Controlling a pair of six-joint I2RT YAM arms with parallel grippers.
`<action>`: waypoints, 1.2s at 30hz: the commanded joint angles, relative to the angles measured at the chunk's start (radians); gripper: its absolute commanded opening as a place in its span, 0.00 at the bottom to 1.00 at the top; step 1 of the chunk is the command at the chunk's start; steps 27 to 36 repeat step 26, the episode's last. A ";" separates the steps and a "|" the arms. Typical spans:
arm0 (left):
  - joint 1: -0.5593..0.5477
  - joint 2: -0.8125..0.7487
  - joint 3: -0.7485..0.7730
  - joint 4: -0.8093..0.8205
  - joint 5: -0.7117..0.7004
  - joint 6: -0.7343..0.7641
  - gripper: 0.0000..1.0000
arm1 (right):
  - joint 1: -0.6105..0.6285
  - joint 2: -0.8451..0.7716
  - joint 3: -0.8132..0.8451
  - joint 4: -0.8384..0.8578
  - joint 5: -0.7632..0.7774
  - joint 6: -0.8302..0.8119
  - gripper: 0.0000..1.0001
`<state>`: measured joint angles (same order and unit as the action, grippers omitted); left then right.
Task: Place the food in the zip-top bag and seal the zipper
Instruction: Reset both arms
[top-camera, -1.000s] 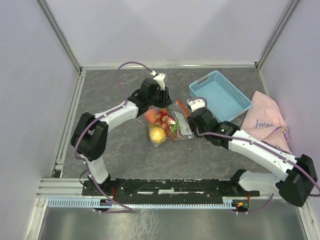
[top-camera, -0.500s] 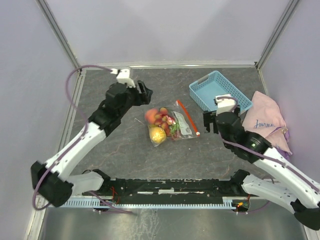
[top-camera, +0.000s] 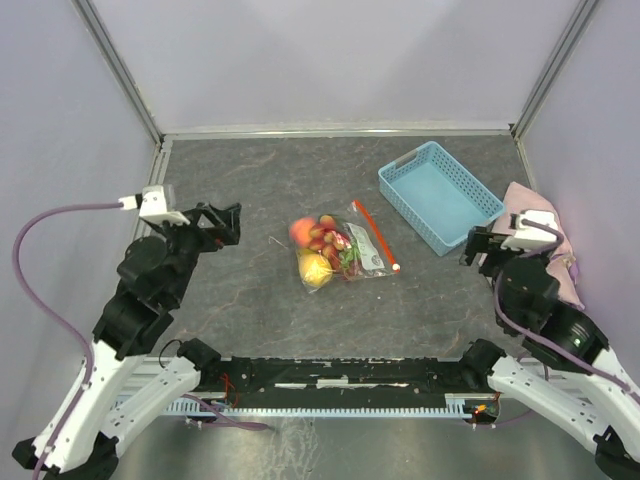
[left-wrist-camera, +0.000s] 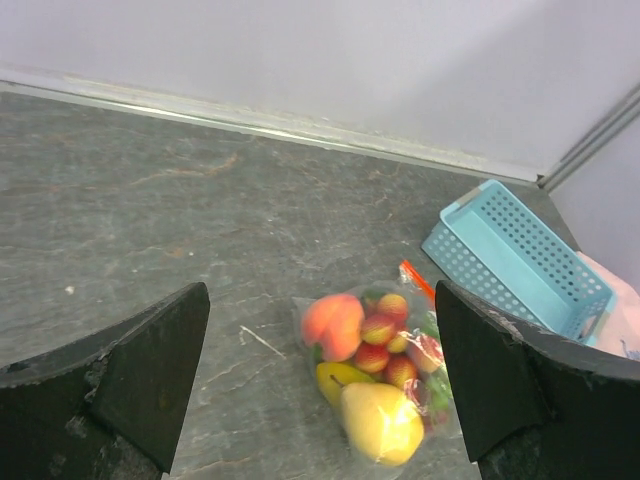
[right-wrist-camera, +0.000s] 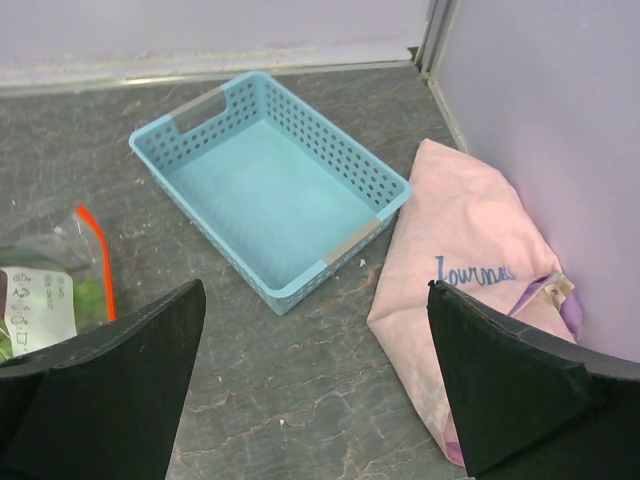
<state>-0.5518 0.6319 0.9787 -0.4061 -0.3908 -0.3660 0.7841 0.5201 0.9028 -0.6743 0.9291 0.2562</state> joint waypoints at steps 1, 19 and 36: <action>0.001 -0.089 -0.068 0.001 -0.084 0.083 1.00 | -0.002 -0.082 -0.010 0.024 0.104 -0.037 0.99; 0.033 -0.211 -0.187 0.092 -0.051 0.088 0.99 | -0.002 -0.053 -0.021 0.040 0.099 -0.038 0.99; 0.060 -0.197 -0.186 0.096 -0.002 0.086 1.00 | -0.002 -0.062 -0.026 0.042 0.102 -0.038 0.99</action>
